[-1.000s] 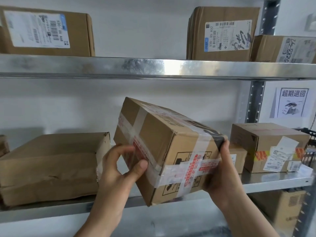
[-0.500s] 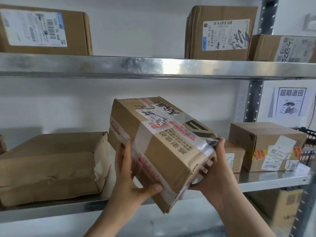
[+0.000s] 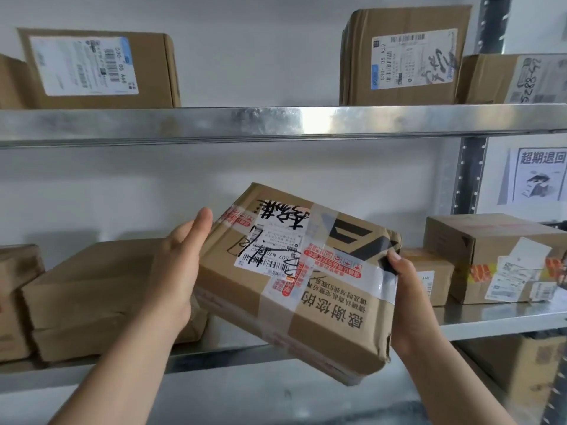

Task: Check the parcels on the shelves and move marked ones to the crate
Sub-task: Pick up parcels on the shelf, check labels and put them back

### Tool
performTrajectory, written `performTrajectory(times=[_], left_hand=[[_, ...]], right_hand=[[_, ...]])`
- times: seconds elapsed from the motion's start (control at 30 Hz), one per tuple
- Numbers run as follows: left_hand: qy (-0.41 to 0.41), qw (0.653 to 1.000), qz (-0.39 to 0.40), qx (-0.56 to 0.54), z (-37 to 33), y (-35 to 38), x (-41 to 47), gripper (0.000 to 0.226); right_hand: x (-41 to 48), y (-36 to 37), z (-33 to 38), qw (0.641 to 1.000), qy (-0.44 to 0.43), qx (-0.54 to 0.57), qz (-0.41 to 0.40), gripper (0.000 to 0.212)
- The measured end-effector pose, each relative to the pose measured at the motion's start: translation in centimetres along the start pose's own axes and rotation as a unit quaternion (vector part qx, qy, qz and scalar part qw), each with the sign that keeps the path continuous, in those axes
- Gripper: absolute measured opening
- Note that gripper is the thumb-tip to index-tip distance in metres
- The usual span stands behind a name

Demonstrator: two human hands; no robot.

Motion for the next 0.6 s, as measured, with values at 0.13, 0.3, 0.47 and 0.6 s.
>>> performTrajectory(times=[0.13, 0.3, 0.47, 0.6], left_hand=[[-0.060, 0.998, 0.030, -0.003, 0.4, -1.0, 0.6, 0.028], [-0.132, 0.988, 0.005, -0.082, 2.7, -2.2, -0.2, 0.074], [-0.158, 0.983, 0.033, -0.090, 3.7, -1.6, -2.0, 0.084], [-0.183, 0.973, 0.110, -0.083, 3.1, -1.6, -1.6, 0.095]], right_hand=[[-0.2, 0.4, 0.5, 1.000, -0.007, -0.001, -0.003, 0.058], [-1.3, 1.3, 0.7, 0.999, -0.037, 0.006, 0.002, 0.074], [-2.7, 1.2, 1.4, 0.997, -0.074, -0.001, -0.019, 0.083], [-3.7, -0.1, 2.5, 0.996, -0.064, -0.008, -0.053, 0.054]])
Point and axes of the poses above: each hand's wrist, its own x-axis towards the middle knuckle, its own y-axis out of the palm, z = x × y, the point moved 4 cm from there along x, towards the middle knuckle, and after that the axes turned 4 degrees about -y, right-handed, at the moved point
